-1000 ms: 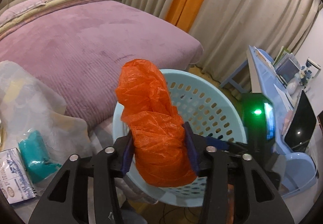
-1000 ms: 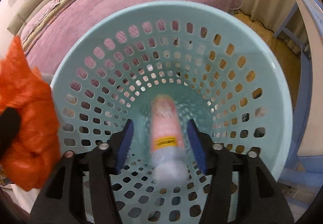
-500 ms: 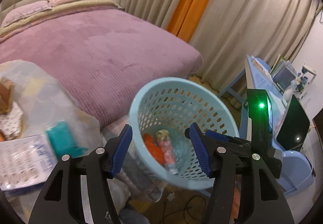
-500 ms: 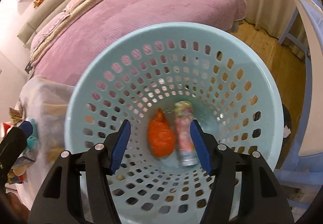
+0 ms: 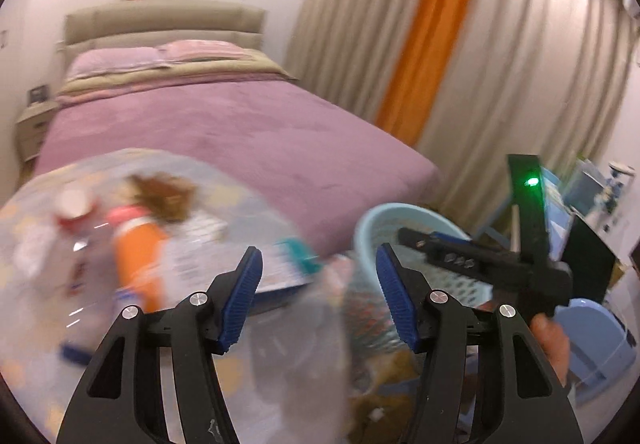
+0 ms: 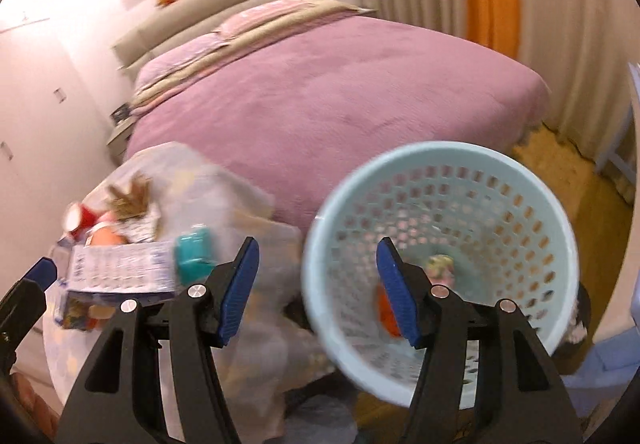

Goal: Collect trash
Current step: 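Move both open tools back toward the table, then grasp the clear plastic bottle with the left tool while the right tool approaches the card box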

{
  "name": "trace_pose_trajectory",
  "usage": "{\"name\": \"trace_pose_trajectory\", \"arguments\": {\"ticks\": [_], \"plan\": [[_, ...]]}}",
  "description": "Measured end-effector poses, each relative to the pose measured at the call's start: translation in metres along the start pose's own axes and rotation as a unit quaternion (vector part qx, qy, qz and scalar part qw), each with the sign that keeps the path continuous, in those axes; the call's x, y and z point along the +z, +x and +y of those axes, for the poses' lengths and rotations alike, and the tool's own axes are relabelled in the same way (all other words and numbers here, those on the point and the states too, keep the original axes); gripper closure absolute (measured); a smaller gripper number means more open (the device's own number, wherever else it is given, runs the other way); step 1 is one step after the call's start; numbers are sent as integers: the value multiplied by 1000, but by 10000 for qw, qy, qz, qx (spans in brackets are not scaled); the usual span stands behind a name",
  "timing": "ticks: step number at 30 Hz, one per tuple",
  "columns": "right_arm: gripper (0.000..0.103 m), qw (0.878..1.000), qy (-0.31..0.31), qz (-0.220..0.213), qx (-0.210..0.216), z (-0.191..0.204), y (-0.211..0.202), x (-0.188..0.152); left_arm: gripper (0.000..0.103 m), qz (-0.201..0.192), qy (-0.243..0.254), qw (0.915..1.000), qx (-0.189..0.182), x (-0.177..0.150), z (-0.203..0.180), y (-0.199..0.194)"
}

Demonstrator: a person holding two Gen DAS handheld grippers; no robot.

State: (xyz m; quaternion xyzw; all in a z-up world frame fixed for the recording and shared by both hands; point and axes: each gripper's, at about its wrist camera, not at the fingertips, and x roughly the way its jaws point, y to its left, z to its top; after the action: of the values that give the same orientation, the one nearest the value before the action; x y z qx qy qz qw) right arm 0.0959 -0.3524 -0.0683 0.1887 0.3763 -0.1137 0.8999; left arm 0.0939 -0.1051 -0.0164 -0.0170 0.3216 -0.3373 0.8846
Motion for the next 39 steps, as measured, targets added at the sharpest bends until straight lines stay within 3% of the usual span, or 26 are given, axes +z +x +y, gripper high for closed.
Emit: {"name": "trace_pose_trajectory", "arguments": {"ticks": [6, 10, 12, 16, 19, 23, 29, 32, 35, 39], "plan": [[45, 9964, -609, 51, 589, 74, -5, -7, 45, -85, -367, 9954, 884, -18, 67, -37], [45, 9900, -1076, 157, 894, 125, -4, -20, 45, 2, -975, 9872, 1265, -27, 128, -51], [45, 9876, -1226, 197, 957, 141, -4, -24, 45, 26, -1261, 9842, 1245, -31, 153, -56], [45, 9847, -1428, 286, 961, 162, -3, -32, 45, 279, -1697, 9816, 827, -44, 189, -50], [45, 9835, -1504, 316, 958, 171, -2, -37, 45, 435, -1633, 9831, 709, -52, 191, -43], [45, 9818, -1554, 346, 1037, 180, -1, -36, 36, 637, -1623, 9822, 695, -55, 190, -21], [45, 9759, -1823, 355, 1145, 211, 5, -36, 38, 777, -1503, 9812, 927, -49, 192, -6], [46, 9697, -1917, 572, 1399, 228, 15, -37, 38, 751, -1496, 9820, 881, -41, 197, -5], [55, 9665, -1983, 682, 1483, 241, 23, -40, 41, 805, -1359, 9834, 899, -32, 196, 2], [56, 9651, -2077, 634, 1463, 254, 27, -40, 45, 957, -1328, 9826, 879, -32, 196, 11]]}}
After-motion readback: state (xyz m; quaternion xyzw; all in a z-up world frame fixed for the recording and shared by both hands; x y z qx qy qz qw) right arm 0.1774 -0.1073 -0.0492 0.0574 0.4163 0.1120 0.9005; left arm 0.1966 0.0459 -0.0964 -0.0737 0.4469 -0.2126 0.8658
